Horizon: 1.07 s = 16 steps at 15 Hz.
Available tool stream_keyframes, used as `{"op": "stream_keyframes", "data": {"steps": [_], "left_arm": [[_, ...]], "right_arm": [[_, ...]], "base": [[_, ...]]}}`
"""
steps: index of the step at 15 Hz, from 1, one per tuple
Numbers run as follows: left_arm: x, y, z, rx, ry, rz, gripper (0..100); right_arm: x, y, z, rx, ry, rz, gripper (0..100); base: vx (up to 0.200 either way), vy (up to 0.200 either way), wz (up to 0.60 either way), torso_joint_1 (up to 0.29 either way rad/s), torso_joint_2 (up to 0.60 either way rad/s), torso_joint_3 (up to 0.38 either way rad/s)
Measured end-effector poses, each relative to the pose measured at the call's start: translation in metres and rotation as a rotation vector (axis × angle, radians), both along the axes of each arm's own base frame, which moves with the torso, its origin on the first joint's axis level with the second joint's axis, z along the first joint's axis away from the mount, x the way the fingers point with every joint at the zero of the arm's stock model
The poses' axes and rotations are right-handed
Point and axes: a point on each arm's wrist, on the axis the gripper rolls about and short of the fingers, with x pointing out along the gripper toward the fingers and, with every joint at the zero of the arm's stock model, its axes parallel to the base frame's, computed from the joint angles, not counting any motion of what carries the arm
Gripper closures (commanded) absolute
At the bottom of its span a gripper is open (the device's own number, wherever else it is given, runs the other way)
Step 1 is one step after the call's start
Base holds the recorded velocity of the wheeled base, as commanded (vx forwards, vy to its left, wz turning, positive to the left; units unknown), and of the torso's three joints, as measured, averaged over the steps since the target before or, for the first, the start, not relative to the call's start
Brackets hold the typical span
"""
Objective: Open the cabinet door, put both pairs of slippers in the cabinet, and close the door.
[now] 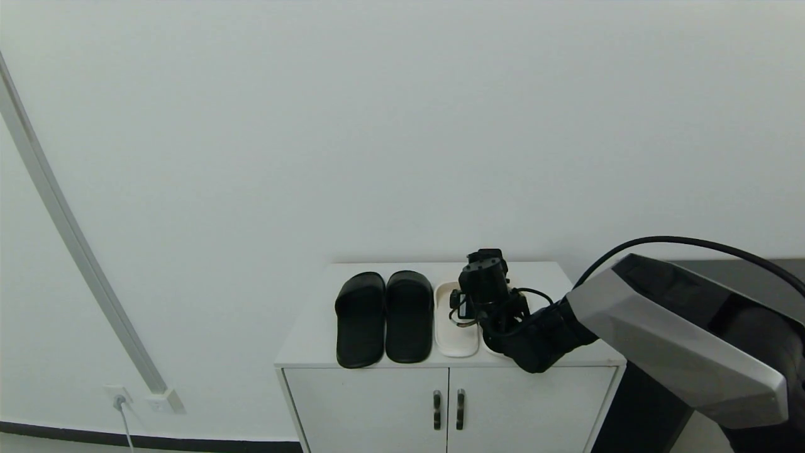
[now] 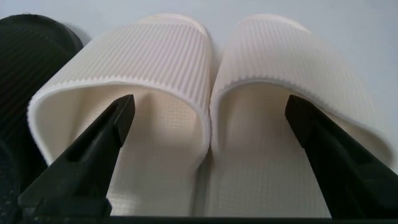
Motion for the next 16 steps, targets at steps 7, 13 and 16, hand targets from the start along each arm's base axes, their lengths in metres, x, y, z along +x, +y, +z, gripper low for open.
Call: {"op": "stream_keyframes", "data": {"steps": [7, 13, 16], "left_arm": [[0.0, 0.0, 0.0, -0.004, 0.0, 0.001, 100], [0.0, 0.0, 0.0, -0.004, 0.0, 0.001, 100], [0.0, 0.0, 0.0, -0.004, 0.0, 0.001, 100]], "right_arm": [[0.005, 0.002, -0.005, -0.006, 0.008, -0.001, 100], [0.001, -0.001, -0.004, -0.013, 0.016, -0.003, 100], [-0.012, -0.01, 0.013, -0.023, 0.02, 0.022, 100]], "base": [[0.0, 0.0, 0.0, 0.0, 0.0, 0.0], [0.0, 0.0, 0.0, 0.0, 0.0, 0.0], [0.0, 0.0, 0.0, 0.0, 0.0, 0.0]]}}
